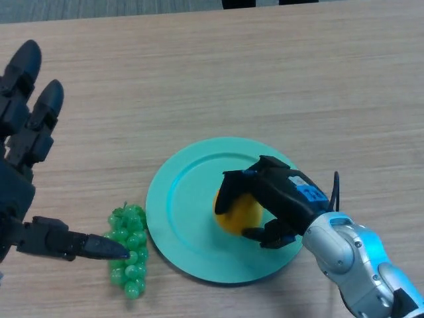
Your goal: Pick up the yellow pear and place it on the plate
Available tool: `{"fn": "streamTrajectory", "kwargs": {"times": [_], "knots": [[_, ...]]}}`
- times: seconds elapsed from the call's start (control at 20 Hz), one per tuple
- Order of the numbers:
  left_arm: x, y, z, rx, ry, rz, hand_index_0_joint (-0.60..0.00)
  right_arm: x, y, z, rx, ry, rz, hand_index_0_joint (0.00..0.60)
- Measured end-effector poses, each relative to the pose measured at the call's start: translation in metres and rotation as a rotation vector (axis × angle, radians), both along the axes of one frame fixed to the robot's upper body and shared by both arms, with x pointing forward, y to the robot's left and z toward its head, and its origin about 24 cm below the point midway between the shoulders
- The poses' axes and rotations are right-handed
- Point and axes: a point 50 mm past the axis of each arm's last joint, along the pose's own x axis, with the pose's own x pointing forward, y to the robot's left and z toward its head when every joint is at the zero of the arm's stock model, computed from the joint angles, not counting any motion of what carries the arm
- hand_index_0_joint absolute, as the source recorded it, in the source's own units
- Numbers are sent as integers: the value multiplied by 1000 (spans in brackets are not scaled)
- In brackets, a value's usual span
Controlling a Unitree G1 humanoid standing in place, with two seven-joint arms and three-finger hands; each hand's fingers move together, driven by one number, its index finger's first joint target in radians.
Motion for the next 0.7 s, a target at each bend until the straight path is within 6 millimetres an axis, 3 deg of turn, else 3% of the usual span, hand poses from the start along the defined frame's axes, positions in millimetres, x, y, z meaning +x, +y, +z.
{"fn": "streamTrajectory", "kwargs": {"times": [0.1,0.2,0.3,0.45,0.7], "knots": [[1,0,-2,-3,10,-2,0,-4,7,7,175,98,-19,600],[2,0,-3,-3,13,-1,0,-7,14,10,188,102,-3,600],[2,0,-3,-3,13,-1,0,-7,14,11,188,112,-23,400],[1,0,-2,1,12,0,0,-8,14,19,241,126,-36,0],[1,-9,-2,11,10,-47,0,-13,18,37,352,144,-32,0]]}}
